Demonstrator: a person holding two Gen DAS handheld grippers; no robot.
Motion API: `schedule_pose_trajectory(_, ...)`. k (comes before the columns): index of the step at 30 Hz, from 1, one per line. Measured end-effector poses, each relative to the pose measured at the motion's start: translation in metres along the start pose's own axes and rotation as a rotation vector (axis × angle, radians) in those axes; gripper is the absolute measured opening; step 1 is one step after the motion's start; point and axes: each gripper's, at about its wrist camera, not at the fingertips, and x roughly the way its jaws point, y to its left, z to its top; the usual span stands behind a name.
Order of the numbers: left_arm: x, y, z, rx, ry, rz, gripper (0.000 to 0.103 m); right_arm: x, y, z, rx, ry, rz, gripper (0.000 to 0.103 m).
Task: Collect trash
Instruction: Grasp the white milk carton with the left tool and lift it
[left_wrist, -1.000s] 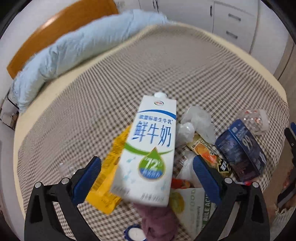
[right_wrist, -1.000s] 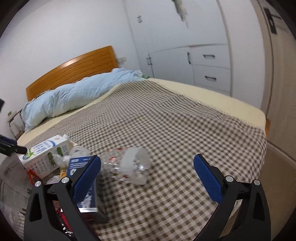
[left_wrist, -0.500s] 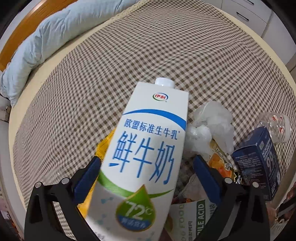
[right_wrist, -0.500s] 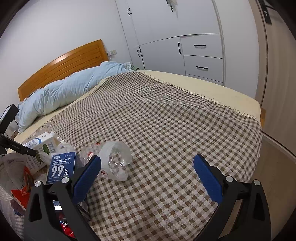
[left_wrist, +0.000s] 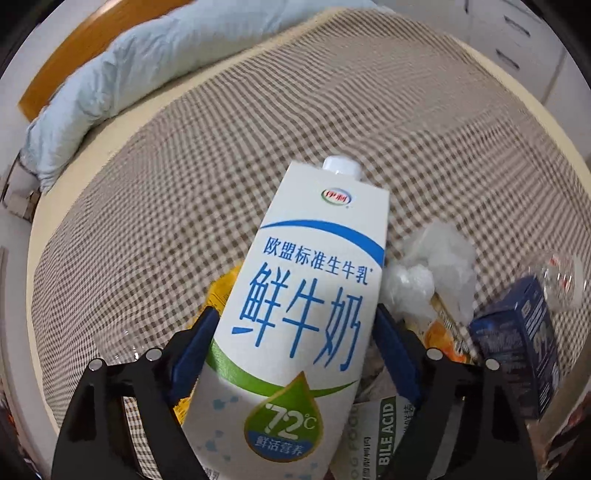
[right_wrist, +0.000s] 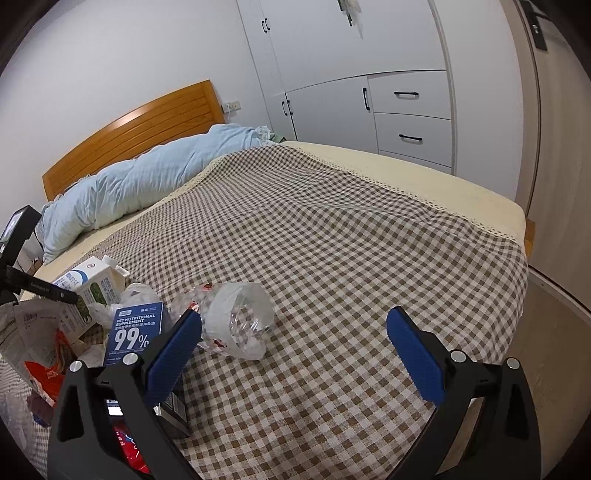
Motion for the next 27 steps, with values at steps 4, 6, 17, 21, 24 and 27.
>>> schedule_pose_trajectory(4, -0.025, 0.005, 0.001, -0.054, -0.082, 0.005, 0.076, -0.002, -0.006, 0.002, 0.013, -0.007, 0.0, 0.097)
schedule_pose_trajectory(6, -0.037, 0.006, 0.001, -0.064, -0.119, 0.007, 0.075, -0.003, -0.011, 0.004, 0.025, -0.01, -0.003, 0.097)
schedule_pose_trajectory(17, -0.056, 0.013, -0.016, -0.069, -0.143, -0.024, 0.074, -0.017, -0.038, 0.01, 0.1, -0.037, -0.007, 0.097)
schedule_pose_trajectory(21, -0.042, 0.018, -0.028, -0.082, -0.093, -0.022, 0.074, -0.023, -0.048, 0.012, 0.125, -0.042, -0.015, 0.097)
schedule_pose_trajectory(24, -0.031, 0.024, -0.033, -0.099, -0.06, -0.02, 0.074, -0.026, -0.058, 0.014, 0.149, -0.044, -0.031, 0.097)
schedule_pose_trajectory(27, -0.015, 0.024, -0.04, -0.079, -0.003, -0.043, 0.075, -0.029, -0.07, 0.015, 0.191, -0.04, -0.044, 0.097)
